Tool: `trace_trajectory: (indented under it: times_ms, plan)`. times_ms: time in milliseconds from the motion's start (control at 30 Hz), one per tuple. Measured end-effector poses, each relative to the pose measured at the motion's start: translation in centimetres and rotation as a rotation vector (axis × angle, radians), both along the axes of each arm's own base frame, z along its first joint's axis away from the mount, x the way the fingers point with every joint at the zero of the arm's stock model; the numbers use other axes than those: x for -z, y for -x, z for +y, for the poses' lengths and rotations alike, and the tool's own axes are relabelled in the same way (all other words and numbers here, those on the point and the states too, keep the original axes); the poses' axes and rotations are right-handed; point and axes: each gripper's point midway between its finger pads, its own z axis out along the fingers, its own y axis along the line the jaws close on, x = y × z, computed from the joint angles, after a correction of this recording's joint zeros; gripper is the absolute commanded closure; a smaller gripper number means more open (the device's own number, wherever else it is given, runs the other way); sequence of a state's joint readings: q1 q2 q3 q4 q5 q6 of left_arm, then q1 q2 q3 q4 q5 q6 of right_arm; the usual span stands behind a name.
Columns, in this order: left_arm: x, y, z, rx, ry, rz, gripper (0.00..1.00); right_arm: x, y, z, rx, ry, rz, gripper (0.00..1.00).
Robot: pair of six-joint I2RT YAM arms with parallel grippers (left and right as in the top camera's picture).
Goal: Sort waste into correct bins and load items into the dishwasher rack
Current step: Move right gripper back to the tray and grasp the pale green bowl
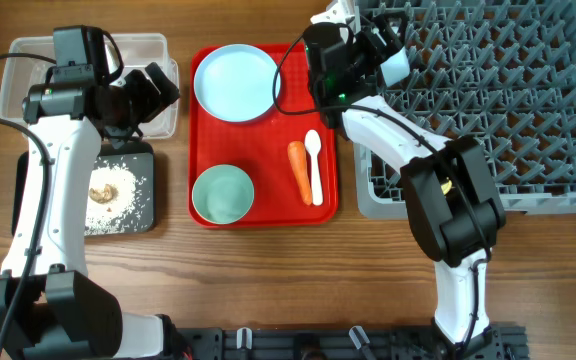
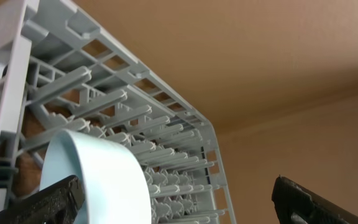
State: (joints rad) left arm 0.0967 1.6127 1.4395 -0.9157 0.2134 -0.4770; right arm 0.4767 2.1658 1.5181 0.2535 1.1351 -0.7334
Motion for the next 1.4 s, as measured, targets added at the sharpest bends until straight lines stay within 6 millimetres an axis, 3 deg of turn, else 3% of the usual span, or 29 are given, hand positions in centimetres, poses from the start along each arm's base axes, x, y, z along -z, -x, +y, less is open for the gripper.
trace_trajectory:
  times_ms: [200,267,400,667,800,1000,1067,1133,1400]
  plan:
    - [0.0,0.0,0.0,0.000,0.000,0.000,0.00,-2.0,-0.1,1.6,-0.006,-0.090,-0.152,0.00]
    - [0.0,0.0,0.0,0.000,0.000,0.000,0.00,-3.0,0.1,3.1,-0.030,-0.130,-0.215,0.01]
    - [0.0,0.0,0.0,0.000,0.000,0.000,0.00,-3.2,0.7,4.8,-0.049,-0.157,-0.243,0.00]
    - [0.0,0.0,0.0,0.000,0.000,0.000,0.00,-3.2,1.9,5.8,-0.014,-0.236,-0.313,0.00]
    - [0.0,0.0,0.0,0.000,0.000,0.001,0.00,-1.8,1.7,6.8,-0.061,-0.264,-0.263,0.00]
    - [0.0,0.0,0.0,0.000,-0.001,0.000,0.00,3.3,2.3,9.5,-0.214,-0.425,-0.021,0.00]
    - [0.0,0.0,0.0,0.000,0.000,0.000,0.00,4.3,3.1,10.8,-0.259,-0.550,0.050,0.00]
    - [0.0,0.0,0.0,0.000,0.000,0.000,0.00,4.0,4.4,12.5,-0.314,-0.707,0.127,0.00]
    - [0.0,0.0,0.0,0.000,0.000,0.000,0.00,-2.1,11.6,18.2,-0.470,-1.272,0.369,0.00]
